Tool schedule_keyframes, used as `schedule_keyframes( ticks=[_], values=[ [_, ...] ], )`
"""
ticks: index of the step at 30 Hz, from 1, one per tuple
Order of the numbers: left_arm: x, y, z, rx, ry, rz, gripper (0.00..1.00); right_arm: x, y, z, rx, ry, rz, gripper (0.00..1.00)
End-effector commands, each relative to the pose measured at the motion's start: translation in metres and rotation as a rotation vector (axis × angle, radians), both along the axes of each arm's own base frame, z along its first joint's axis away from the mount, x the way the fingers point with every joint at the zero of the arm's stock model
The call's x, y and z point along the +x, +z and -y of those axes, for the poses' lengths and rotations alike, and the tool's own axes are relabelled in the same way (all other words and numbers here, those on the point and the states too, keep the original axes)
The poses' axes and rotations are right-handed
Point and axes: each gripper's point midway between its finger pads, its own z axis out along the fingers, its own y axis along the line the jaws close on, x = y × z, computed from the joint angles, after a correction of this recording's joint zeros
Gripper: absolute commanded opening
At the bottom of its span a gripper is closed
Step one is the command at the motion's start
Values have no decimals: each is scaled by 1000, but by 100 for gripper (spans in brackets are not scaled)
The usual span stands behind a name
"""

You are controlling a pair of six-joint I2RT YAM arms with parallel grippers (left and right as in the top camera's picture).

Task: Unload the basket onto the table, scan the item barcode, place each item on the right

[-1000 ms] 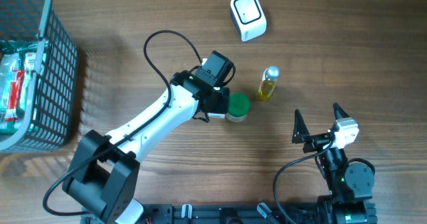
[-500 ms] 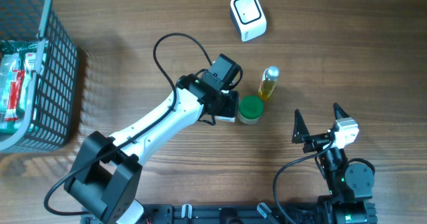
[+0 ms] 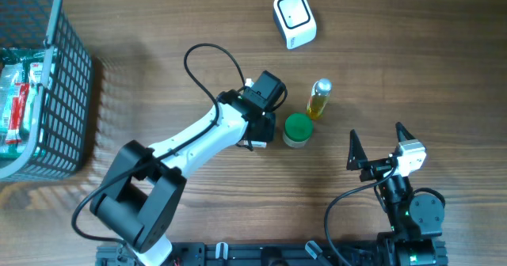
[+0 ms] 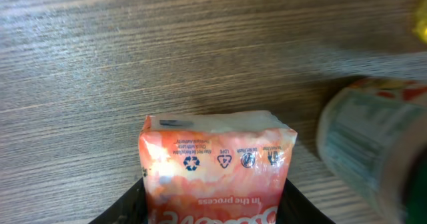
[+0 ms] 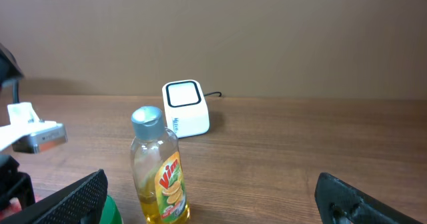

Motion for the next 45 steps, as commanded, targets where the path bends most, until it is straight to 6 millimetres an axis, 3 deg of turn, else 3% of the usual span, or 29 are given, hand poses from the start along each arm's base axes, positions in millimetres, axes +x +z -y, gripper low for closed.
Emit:
schedule_keyframes(
  ticks=[1,7,14,20,22,24,32,45],
  values=[
    [1,-11,-6,25,30,-11,43,0,1,1,-3,-6,7,100],
    [5,-10,-9,19,45,-7,75,0,1,1,-3,-6,7,99],
    [17,17,-15,-139,42,-27,75,0,1,1,-3,-6,7,100],
    [10,16,-36,-127,-48,-81,50,0,1,1,-3,-6,7,100],
    [4,13,-41,-118,-58,-108,30,0,1,1,-3,-6,7,100],
    [-2,9,-42,-123,-58,-126,20,0,1,1,-3,-6,8,100],
    [-14,-13,-34,-191,-77,-137,26,0,1,1,-3,-6,8,100],
    [-18,-25,-28,-253,-41,-135,27,0,1,1,-3,-6,7,100]
  ],
)
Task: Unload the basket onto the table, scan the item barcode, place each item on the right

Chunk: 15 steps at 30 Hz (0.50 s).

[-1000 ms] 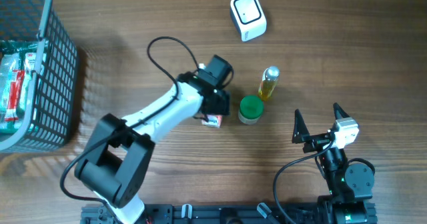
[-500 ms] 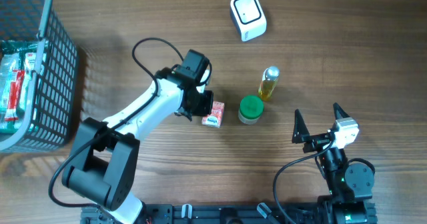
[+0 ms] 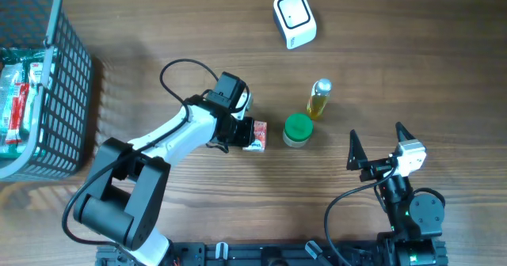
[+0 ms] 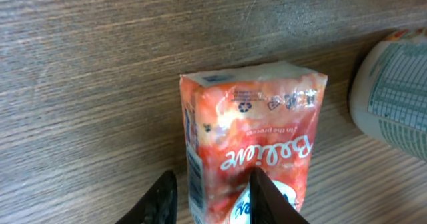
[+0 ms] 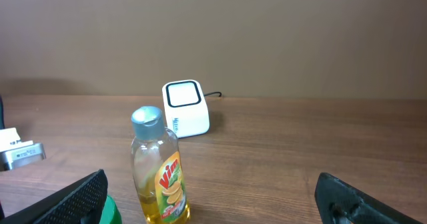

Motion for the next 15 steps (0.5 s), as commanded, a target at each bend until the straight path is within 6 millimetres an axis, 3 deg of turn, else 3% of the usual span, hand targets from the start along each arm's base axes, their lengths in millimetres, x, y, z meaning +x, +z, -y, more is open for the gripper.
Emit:
schedule_keyframes(
  ticks=[1,4,7,11,15],
  values=[
    [-5,-1,0,-18,19,-9,27,0,1,1,-3,-6,7,100],
    [-5,-1,0,-19,19,-8,24,0,1,1,-3,-6,7,100],
    [-4,-1,1,-21,19,-3,4,0,1,1,-3,-6,7,100],
    [-1,3,1,-27,21,5,4,0,1,1,-3,-6,8,100],
    [12,30,2,-23,31,56,4,0,1,1,-3,-6,8,100]
  ],
)
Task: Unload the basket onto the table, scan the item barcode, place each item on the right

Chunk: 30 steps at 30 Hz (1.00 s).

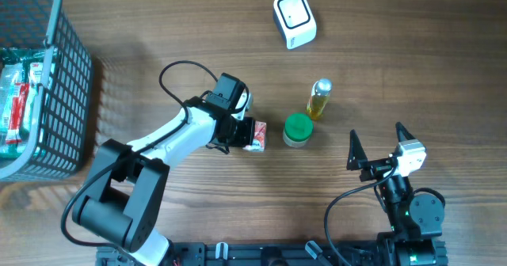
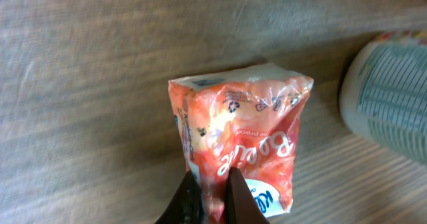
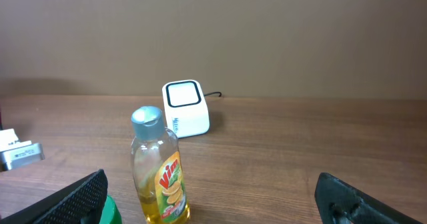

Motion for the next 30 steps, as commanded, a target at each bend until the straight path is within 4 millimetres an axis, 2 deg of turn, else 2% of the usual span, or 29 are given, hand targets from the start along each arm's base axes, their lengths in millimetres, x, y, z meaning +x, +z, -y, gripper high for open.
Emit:
schedule_keyframes(
  ticks=[1,6,14,19,24,30],
  values=[
    [19,34,-2,13,25,85,4,0,1,1,-3,-6,8,100],
    [33,65,-20,203,91,187,4,0,1,1,-3,-6,7,100],
    [26,67,-22,480,100,340,4,0,1,1,-3,-6,7,100],
    [22,77,-17,635,72,487,4,0,1,1,-3,-6,7,99],
    [9,72,-3,671,34,525,4,0,1,1,-3,-6,7,100],
    [-3,47,8,721,-47,497,4,0,1,1,-3,-6,8,100]
  ],
)
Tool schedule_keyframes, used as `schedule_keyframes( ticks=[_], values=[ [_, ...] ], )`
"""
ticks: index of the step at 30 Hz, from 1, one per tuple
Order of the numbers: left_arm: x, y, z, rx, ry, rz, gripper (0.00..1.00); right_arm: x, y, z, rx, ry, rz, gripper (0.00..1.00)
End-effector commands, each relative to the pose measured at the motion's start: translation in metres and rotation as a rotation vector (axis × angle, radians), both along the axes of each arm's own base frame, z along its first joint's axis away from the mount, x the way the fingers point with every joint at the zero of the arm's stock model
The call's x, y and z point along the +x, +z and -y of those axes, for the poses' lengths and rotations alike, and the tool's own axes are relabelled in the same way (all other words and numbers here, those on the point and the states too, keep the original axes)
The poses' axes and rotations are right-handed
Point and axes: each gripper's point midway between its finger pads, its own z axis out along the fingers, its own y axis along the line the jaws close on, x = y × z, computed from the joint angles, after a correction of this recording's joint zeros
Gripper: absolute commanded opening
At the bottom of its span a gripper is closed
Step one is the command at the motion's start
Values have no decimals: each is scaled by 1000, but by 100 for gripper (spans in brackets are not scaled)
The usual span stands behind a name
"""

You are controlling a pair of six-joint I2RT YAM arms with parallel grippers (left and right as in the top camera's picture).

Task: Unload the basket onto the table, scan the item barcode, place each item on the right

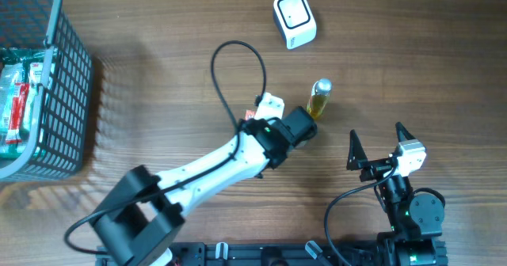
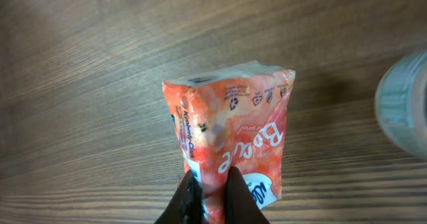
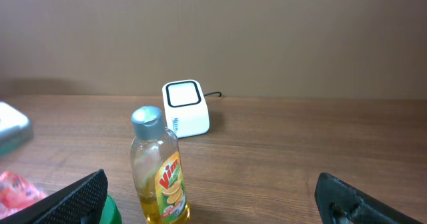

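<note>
An orange-pink plastic packet (image 2: 230, 137) hangs above the wooden table, pinched at its lower edge by my left gripper (image 2: 212, 184), which is shut on it. In the right wrist view the packet (image 3: 19, 185) shows at the bottom left. In the overhead view my left arm (image 1: 238, 151) reaches to the table's middle and covers most of the packet. The white barcode scanner (image 1: 295, 19) (image 3: 185, 109) stands at the far side. My right gripper (image 1: 376, 151) (image 3: 217, 204) rests open near the front right, holding nothing.
A yellow Vim bottle (image 1: 319, 100) (image 3: 159, 164) stands upright just right of the left wrist. A green-lidded jar (image 3: 101, 211) (image 2: 403, 97) stands beside it, hidden under the arm in the overhead view. A grey wire basket (image 1: 47, 84) with several packets sits at the far left.
My left gripper, still shut on the packet, has moved right and up. The packet no longer lies on the table left of the jar and is now held above it. The right arm is unchanged.
First the packet sat between the left gripper's widely spread fingers beside the jar. Then it lay on the table with the gripper open at its near end. Then the gripper was shut on its edge. Now the packet is off the table, near the bottle.
</note>
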Motion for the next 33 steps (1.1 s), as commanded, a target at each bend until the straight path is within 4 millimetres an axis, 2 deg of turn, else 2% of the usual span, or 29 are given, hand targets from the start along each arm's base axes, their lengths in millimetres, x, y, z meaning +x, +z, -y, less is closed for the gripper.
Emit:
schedule_keyframes(
  ticks=[1,4,21,26,28,33],
  values=[
    [-3,-18,-1,76,4,5,4,0,1,1,-3,-6,8,100],
    [-5,-25,-1,111,-9,3,4,0,1,1,-3,-6,7,100],
    [-14,-30,15,73,-44,-16,4,0,1,1,-3,-6,8,100],
    [-13,-30,15,78,-47,-14,4,0,1,1,-3,-6,8,100],
    [-13,-30,14,112,-98,-28,4,0,1,1,-3,-6,8,100],
    [-4,-18,1,217,-115,32,4,0,1,1,-3,-6,7,100]
  ],
)
